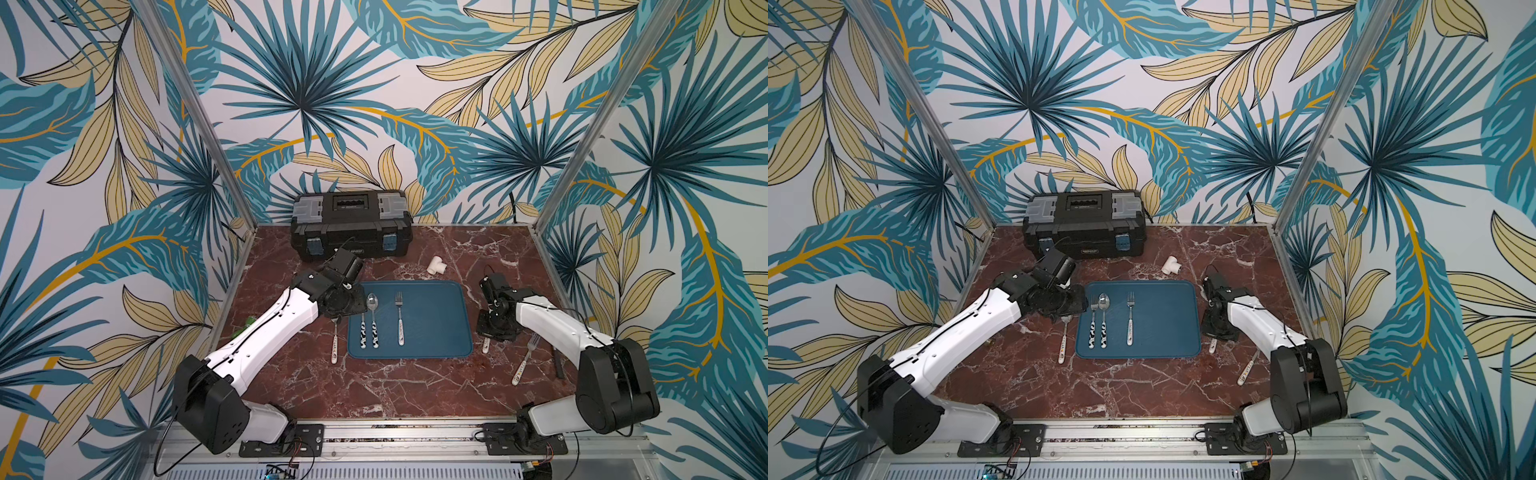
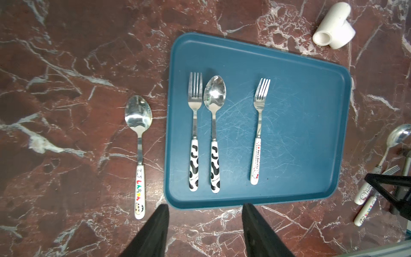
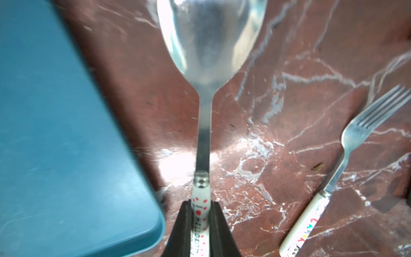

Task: Set the spoon and fork side by side
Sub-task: Pick up the spoon from the center of the board, then place the spoon on the tray.

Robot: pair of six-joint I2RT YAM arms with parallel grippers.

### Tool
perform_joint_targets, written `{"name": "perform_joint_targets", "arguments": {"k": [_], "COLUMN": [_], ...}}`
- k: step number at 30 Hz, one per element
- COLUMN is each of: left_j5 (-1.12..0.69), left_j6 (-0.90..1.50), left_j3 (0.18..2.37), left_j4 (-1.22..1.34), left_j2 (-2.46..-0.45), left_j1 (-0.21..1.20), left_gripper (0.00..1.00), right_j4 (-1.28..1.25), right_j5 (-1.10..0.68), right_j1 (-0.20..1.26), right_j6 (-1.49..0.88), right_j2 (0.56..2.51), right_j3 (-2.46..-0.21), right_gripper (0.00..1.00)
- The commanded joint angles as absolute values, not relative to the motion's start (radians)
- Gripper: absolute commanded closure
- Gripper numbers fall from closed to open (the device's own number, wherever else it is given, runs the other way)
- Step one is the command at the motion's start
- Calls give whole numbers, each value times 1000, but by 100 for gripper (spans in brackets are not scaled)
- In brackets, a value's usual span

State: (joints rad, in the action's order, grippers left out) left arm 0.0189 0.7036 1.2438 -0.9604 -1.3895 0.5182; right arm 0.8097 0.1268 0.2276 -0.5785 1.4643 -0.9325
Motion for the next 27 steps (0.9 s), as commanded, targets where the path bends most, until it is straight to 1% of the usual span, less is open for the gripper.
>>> {"name": "perform_joint_targets", "arguments": {"k": [1, 6, 10, 18, 27], "left_j5": [12, 20, 19, 20, 9], "left_j6": [689, 681, 681, 683, 685], "left_j3": [1196, 1164, 1134, 1105, 1102], "left_j4": [-946, -927, -922, -922, -907], "left_j2": [-1356, -1351, -1356, -1336, -1343], "left_j1": [488, 473, 457, 445, 443], "left_gripper": [43, 44, 44, 44, 44], "right_j4": [834, 773, 749, 762, 742], "right_j5": [124, 25, -9, -72, -111], "right_j1": [301, 449, 524, 583, 608], "right_j6": [-569, -566, -560, -532, -567], "right_j2": [1461, 1581, 1703, 1864, 1932], "right_j3": [-968, -1056, -1151, -1293, -1328], "right_gripper": [93, 93, 94, 94, 94]}}
